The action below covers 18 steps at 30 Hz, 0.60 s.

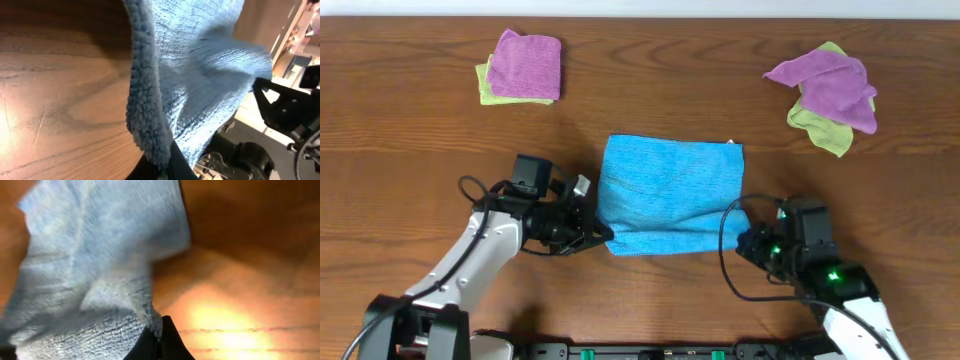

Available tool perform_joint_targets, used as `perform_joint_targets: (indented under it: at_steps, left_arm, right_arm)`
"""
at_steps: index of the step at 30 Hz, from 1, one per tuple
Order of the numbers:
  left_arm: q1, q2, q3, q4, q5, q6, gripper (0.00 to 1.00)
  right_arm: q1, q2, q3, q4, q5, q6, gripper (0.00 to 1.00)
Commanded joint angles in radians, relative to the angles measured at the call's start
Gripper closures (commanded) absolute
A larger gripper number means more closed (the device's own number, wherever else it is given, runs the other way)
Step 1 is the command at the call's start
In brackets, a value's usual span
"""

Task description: Fold the cloth

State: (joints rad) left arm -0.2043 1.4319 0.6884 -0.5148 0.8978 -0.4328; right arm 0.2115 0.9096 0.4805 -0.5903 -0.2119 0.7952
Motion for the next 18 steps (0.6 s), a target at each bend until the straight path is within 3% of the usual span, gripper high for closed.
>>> perform_joint_targets:
  at_steps: [1,11,18]
  left_arm:
    - [0.001,-0.008,-0.006,0.01,-0.045,-0.051,0.94]
    - [0.0,-0.007,-0.005,0.391,-0.153,-0.311,0.94]
    - [0.0,-0.002,-0.005,0.454,-0.301,-0.356,0.94]
  right_arm:
    - [-0.007,0.001,0.032,-0.005,0.075,-0.015,0.99]
    - [-0.007,0.057,0.037,0.129,0.156,-0.018,0.99]
    - [-0.008,0.227,0.043,0.348,0.158,-0.035,0.99]
